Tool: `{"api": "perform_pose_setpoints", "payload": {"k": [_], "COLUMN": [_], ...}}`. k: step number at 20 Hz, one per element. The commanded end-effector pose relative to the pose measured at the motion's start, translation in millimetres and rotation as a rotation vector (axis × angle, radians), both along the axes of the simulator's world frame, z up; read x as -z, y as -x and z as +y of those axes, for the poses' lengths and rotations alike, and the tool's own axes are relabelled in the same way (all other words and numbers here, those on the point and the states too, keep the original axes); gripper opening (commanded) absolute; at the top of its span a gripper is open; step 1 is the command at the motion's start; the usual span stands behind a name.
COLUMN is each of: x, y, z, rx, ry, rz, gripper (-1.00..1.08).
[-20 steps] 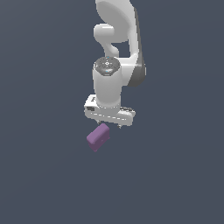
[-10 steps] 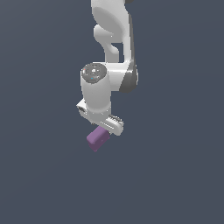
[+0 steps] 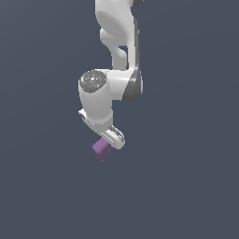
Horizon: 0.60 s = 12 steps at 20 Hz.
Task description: Pick up the object and move it to a goal position.
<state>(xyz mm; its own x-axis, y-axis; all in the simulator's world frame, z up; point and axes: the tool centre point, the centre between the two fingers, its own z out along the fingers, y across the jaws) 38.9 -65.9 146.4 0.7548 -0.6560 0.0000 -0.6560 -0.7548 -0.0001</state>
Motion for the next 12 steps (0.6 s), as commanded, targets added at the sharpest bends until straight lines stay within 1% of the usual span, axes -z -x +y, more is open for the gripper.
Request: {"api": "perform_pose_setpoints", "payload": {"k": [1, 7, 12], "x": [0.5, 4.1, 25.8], "y": [-0.7, -0.5, 0.1], "z": [-1.8, -1.9, -2.1], "rx": [0.018, 0.017, 0.019], "ry": [0.000, 0.000, 0.000], "rz": [0.000, 0.000, 0.000], "gripper": [1.00, 1.00, 1.00]}}
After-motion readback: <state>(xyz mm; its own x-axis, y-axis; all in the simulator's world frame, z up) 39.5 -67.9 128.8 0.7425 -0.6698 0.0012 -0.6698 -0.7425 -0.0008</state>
